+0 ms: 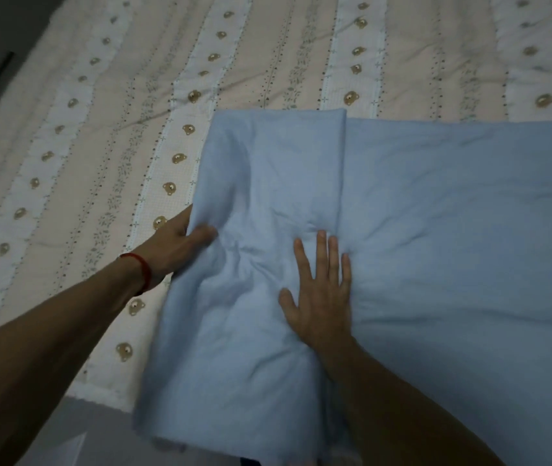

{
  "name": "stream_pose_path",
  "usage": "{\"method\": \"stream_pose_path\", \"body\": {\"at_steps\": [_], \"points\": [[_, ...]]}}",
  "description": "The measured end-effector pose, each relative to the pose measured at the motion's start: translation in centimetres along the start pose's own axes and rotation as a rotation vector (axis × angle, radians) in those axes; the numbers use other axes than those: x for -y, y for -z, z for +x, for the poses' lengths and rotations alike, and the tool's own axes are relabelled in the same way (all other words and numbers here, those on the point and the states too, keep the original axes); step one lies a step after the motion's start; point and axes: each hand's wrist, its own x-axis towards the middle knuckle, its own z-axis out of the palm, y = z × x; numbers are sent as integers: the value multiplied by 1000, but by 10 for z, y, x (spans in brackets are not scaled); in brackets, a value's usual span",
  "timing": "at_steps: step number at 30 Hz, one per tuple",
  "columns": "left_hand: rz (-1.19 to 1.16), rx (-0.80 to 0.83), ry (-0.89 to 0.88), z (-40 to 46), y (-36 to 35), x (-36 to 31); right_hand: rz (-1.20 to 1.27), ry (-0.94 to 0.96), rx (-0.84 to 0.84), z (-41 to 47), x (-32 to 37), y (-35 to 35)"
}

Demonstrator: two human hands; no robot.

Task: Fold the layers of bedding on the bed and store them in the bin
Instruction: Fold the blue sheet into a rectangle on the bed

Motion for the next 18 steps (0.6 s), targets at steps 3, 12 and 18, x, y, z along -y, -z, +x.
{"method": "stream_pose_path", "body": {"at_steps": [3,12,18], "points": [[64,-11,-42,-32,-9,-43,173,16,176,2,-9,22],[342,13,-331,-107,-134,-206,1579,-626,464,-14,-87,189],[306,150,-282,-120,-284,-247,1608,-758,133,-57,-190,234]]}}
